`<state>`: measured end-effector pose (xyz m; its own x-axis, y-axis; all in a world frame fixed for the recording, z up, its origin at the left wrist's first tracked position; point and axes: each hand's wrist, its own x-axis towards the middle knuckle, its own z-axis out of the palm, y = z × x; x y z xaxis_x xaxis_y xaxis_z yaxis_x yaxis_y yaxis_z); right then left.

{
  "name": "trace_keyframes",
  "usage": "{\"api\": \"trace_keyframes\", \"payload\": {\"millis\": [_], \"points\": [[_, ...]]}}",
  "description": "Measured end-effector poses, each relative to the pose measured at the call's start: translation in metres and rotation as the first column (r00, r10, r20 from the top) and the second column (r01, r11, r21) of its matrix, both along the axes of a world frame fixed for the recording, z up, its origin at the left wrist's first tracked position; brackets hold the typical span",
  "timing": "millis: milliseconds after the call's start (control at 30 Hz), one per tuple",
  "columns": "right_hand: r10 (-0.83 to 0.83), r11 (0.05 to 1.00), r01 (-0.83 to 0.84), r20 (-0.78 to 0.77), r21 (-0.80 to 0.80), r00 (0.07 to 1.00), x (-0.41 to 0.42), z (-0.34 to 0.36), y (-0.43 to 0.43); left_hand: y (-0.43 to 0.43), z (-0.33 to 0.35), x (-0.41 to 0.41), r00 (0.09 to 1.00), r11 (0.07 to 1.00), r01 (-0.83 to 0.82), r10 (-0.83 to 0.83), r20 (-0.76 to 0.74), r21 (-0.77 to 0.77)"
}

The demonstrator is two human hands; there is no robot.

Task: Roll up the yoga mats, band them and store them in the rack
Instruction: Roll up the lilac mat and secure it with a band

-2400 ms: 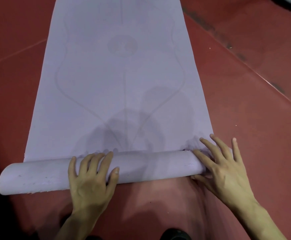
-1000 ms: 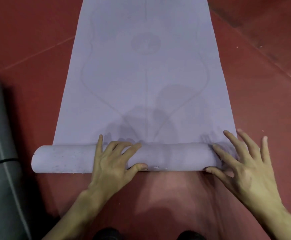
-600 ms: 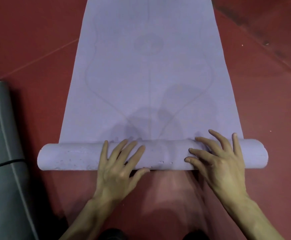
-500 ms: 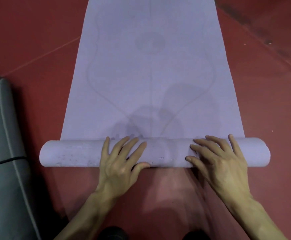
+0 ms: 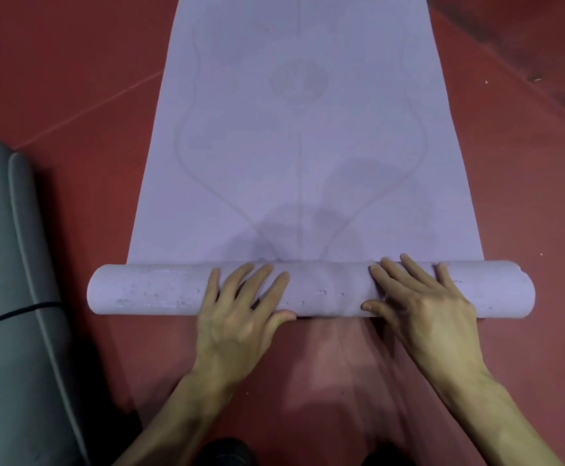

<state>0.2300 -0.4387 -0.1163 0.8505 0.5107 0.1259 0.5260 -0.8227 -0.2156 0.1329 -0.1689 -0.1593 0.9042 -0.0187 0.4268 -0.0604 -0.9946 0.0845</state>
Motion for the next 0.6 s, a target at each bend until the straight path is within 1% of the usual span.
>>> {"api": "trace_keyframes", "payload": {"millis": [133, 200, 433, 600], "points": [[-0.006, 1.000, 0.005, 0.052, 0.008, 0.999, -0.005, 0.011, 0.005, 0.000, 0.001, 0.005, 1.000, 1.000, -0.011, 0.010, -0.016, -0.030], [-0.017, 1.000, 0.017, 0.053, 0.010, 0.998, -0.006, 0.012, 0.007, 0.001, 0.000, 0.007, 1.000, 1.000, -0.013, 0.012, -0.026, -0.029], [-0.045, 0.998, 0.042, -0.069, -0.049, 0.997, 0.017, 0.014, 0.016, 0.001, 0.004, 0.023, 0.997, 0.992, -0.046, 0.039, -0.067, -0.118], [-0.055, 0.997, 0.049, -0.103, -0.055, 0.993, 0.013, 0.013, 0.018, 0.006, 0.004, 0.034, 0.988, 0.993, -0.071, 0.057, -0.146, -0.092]]}}
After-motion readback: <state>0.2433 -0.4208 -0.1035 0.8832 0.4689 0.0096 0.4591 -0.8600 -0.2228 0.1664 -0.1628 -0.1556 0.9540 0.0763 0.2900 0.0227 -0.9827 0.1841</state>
